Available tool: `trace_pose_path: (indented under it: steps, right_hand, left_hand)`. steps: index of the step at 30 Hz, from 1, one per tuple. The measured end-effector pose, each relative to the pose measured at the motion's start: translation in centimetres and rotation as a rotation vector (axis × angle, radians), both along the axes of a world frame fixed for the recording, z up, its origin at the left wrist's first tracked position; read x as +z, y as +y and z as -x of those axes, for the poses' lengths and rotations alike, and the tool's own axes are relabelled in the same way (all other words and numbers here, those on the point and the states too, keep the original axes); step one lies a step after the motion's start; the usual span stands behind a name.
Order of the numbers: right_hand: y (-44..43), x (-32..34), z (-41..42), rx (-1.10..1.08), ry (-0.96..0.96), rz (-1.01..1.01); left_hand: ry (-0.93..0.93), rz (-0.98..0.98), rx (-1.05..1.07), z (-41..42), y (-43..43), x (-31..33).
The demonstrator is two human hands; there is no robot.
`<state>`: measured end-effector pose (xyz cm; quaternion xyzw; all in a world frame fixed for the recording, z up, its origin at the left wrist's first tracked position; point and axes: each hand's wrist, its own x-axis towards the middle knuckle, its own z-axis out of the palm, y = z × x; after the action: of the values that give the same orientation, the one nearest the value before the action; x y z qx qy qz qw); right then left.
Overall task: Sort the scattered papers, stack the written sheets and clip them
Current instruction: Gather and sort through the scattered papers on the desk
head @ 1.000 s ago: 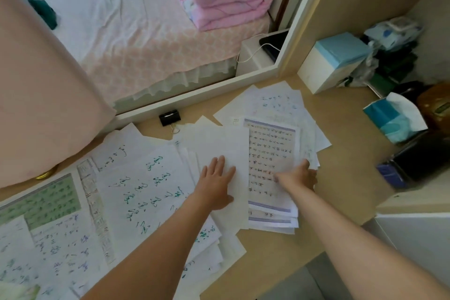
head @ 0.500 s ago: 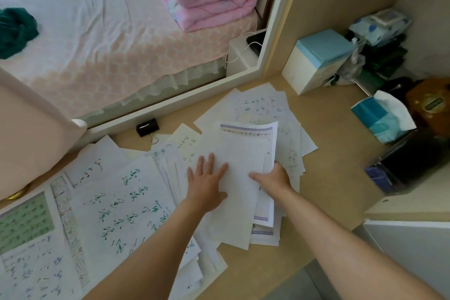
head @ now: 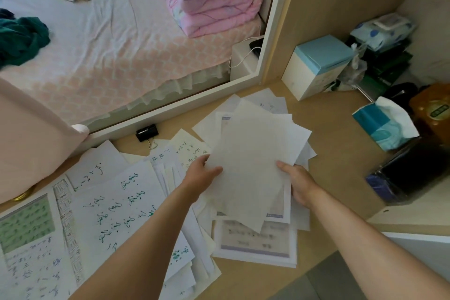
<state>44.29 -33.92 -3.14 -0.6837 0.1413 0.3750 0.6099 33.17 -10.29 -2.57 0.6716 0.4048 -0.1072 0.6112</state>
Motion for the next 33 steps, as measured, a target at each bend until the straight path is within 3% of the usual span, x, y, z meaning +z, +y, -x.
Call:
trace_pose_path:
  steps: [5, 11, 18, 23, 27, 30, 33]
  right_hand:
    - [1.9, 1.0, 0.0, 0.131, -0.102, 0.125]
    - [8.0, 1.9, 3.3, 0.301, -0.168, 0.129]
    - [17.1, 1.8, 12.5, 0.706, -0.250, 0.277]
    - [21.6, 0.4, 17.6, 0.821, -0.387, 0.477]
    - [23.4, -0.1, 20.1, 0.641, -0.241, 0.554]
    - [23.9, -0.5, 20.6, 0.437, -0.023, 0.555]
    - [23.6, -0.6, 21.2, 0.534, -0.045, 0.668]
  left_hand:
    - [-0.040, 0.055, 0.026, 1.1, -0.1, 2.6]
    - [-0.036, -0.105, 0.260, 7.1, 3.1, 4.1]
    - [0.226, -0.253, 0.239, 18.5, 7.4, 2.7]
    - [0.515, -0.409, 0.244, 23.6, 9.5, 1.5]
    - [0.402, -0.349, 0.361, 25.6, 10.4, 0.7]
    - [0.418, -0.323, 0.373, 26.4, 11.2, 0.2]
    - [0.363, -0.218, 0.439, 27.3, 12.1, -0.4]
